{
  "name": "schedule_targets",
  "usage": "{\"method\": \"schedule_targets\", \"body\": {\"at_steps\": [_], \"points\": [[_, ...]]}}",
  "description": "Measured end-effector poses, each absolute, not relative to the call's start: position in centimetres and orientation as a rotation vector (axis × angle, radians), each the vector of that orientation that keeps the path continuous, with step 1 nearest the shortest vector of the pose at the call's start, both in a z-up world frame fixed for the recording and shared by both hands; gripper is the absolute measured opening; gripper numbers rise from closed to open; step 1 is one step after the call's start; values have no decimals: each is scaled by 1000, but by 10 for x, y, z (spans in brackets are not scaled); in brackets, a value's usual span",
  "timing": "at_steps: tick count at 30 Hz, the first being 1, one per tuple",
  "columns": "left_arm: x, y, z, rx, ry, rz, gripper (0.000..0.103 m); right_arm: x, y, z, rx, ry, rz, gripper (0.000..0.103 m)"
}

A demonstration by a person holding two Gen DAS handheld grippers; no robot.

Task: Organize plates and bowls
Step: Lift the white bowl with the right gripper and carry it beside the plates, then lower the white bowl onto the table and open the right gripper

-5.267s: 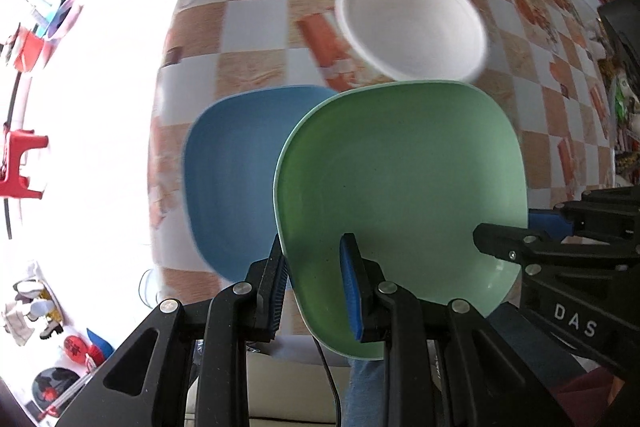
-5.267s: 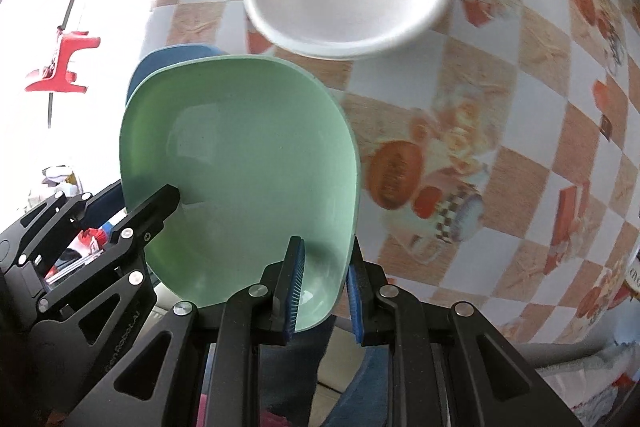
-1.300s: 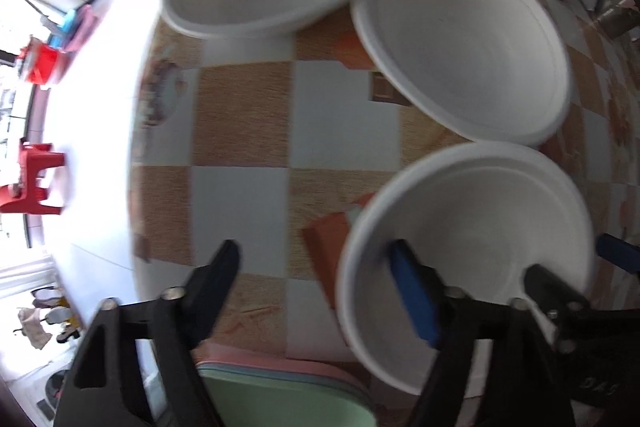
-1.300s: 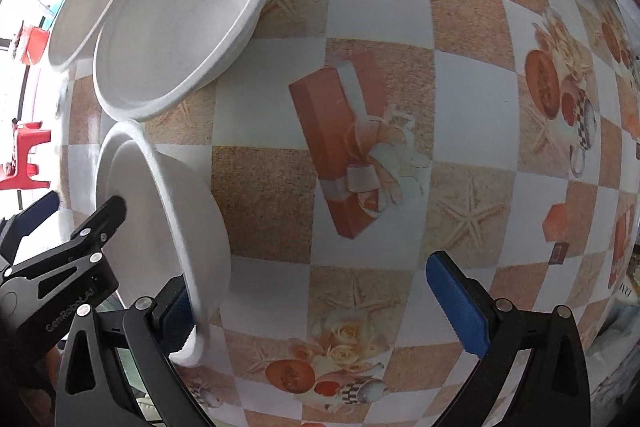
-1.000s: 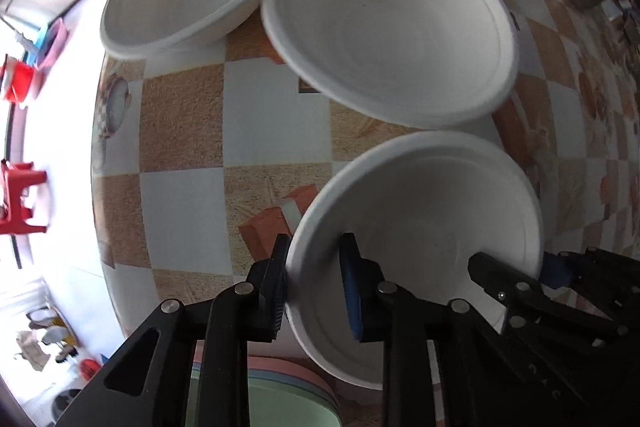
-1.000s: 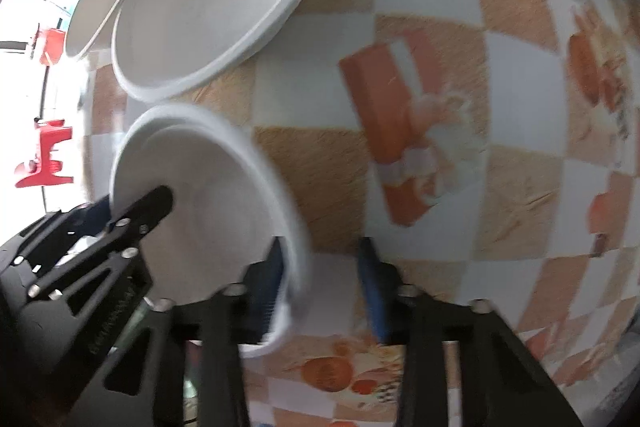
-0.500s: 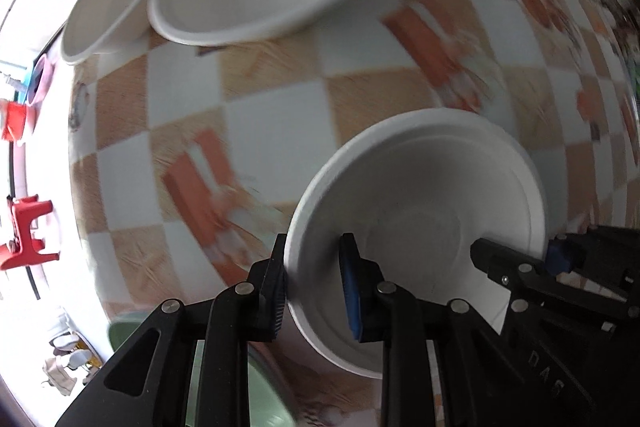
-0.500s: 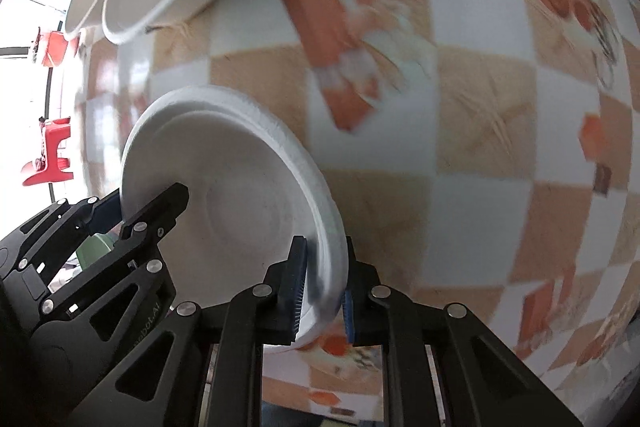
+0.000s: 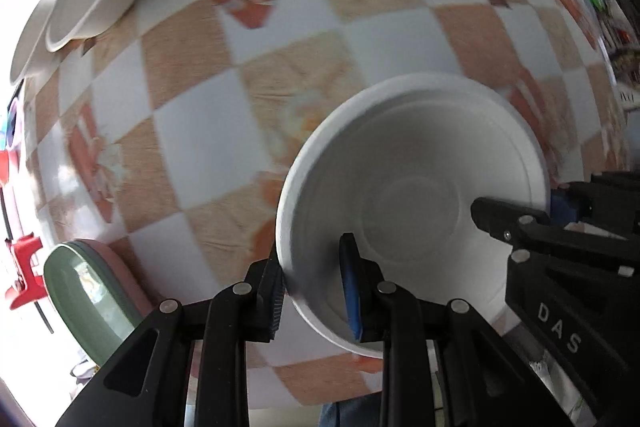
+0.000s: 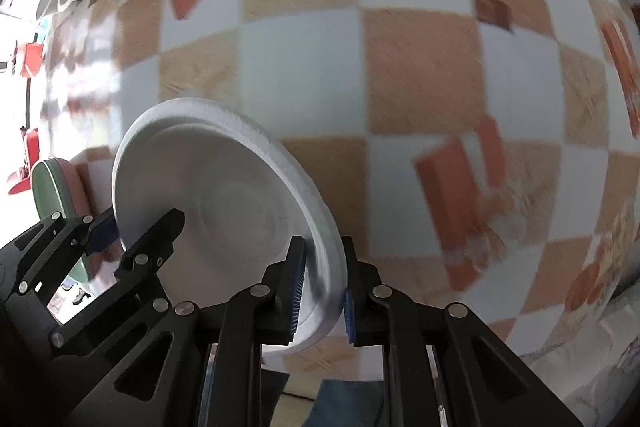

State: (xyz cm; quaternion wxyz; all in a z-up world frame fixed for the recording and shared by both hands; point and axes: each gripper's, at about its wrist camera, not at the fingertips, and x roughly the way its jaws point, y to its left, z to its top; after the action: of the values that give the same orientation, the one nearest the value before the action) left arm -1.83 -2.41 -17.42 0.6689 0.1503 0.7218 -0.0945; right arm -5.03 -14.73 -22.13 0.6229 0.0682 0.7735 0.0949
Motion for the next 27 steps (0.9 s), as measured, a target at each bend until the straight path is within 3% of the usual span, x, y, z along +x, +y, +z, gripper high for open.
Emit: {"method": "schedule_targets", "body": {"at_steps": [18, 21, 23, 27], "points": [[-57, -76, -192, 392, 1630, -263, 31, -69, -175, -229, 192, 1776, 190, 18], [-54, -74, -181, 390, 1623, -245, 46, -69, -181, -225, 199, 1768, 192, 18], [-56, -68, -178, 398, 1605, -235, 64, -69, -183, -223, 213, 1761, 191, 18], [-58, -56, -170, 376, 1597, -251, 76, -68, -190, -217, 236, 1741, 185, 18]]}}
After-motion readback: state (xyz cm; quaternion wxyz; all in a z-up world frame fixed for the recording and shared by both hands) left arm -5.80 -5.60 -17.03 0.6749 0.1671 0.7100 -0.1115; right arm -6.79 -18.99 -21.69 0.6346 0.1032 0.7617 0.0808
